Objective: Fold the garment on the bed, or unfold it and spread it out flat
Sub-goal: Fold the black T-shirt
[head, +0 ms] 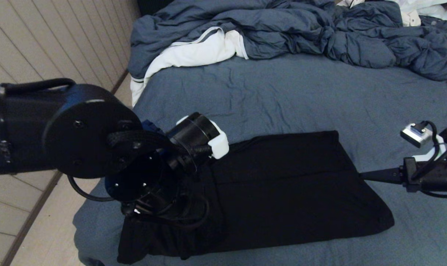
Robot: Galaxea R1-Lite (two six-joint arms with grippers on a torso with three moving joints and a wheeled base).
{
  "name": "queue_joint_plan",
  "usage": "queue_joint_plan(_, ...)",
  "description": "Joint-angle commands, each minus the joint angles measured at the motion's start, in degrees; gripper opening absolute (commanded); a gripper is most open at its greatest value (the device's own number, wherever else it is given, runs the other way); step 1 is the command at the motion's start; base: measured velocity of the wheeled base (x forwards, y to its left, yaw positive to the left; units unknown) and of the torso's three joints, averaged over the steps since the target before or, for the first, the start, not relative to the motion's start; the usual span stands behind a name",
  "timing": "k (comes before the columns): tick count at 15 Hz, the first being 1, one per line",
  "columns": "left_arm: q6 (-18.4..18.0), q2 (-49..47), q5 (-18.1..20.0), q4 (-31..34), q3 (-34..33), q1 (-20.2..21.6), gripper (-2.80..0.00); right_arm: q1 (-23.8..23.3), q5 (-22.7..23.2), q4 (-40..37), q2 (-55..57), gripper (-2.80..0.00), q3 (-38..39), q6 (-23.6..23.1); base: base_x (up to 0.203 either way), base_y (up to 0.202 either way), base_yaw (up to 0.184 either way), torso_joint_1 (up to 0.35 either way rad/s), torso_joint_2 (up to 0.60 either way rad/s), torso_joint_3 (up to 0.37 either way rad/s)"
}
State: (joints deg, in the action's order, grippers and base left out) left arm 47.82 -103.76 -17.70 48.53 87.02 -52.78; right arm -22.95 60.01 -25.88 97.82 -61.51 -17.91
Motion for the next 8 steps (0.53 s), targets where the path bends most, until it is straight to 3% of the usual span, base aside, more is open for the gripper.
queue_joint_plan(1, -0.4, 1.1, -1.5, 0.4, 4.8, 3.5, 0.00, -0.1, 0.5, -0.1, 0.0, -2.80, 0.0, -0.1, 0.000, 0.000, 0.000, 0.000, 0.00, 0.000)
queue_joint_plan(3, -1.8, 1.2, -1.1, 0.4, 7.5, 8.7, 0.00, 0.0, 0.9, -0.6, -0.8, -2.80, -0.2, 0.0, 0.000, 0.000, 0.000, 0.000, 0.00, 0.000)
queue_joint_plan(4, -2.3, 1.5, 0.2, 0.3, 8.5, 10.5, -1.28, -0.1, 0.9, -0.7, -1.3, -2.80, -0.1, 0.0, 0.000, 0.000, 0.000, 0.000, 0.00, 0.000)
queue_joint_plan(5, -2.8, 1.8, 1.4, 0.3, 9.4, 11.9, -2.80, -0.1, 0.9, -0.7, -1.7, -2.80, -0.1, 0.1, 0.000, 0.000, 0.000, 0.000, 0.00, 0.000)
queue_joint_plan(8, -4.6, 3.7, 5.0, -0.1, 9.0, 14.8, -2.80, -0.3, 1.0, -0.5, -2.5, -2.80, -0.3, 0.6, 0.000, 0.000, 0.000, 0.000, 0.00, 0.000)
